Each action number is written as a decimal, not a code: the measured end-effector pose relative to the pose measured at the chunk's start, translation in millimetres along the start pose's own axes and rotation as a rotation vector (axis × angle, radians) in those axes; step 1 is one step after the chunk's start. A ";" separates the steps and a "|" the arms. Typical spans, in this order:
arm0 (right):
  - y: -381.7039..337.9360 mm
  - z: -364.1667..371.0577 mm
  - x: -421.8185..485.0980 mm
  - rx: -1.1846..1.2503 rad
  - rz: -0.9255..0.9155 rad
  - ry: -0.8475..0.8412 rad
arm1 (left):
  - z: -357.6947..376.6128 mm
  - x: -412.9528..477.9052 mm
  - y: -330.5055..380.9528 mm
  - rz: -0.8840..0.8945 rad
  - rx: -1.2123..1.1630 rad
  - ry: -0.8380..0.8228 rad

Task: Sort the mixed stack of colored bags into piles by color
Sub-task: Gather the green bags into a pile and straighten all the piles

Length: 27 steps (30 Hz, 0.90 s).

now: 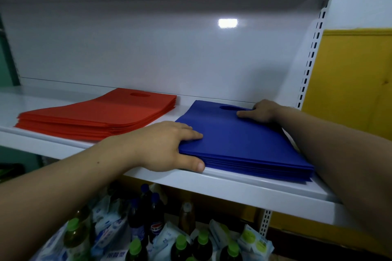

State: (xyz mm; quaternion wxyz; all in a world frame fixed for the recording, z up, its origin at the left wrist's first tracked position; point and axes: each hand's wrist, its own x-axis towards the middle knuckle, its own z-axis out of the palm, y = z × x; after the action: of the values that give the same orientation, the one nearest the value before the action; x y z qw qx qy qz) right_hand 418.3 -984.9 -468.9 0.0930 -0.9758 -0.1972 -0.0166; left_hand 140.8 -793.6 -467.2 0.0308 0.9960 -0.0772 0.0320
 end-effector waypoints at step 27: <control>-40.7 -10.6 -80.8 -0.097 -0.159 -0.155 | 11.5 1.6 -6.4 -0.037 -0.118 0.042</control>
State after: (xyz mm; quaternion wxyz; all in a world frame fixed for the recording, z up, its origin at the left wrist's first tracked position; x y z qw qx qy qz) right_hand 328.1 -981.0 -456.9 0.0285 -0.9587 -0.2797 0.0419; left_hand 144.1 -788.2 -479.0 0.0916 0.9929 -0.0600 0.0474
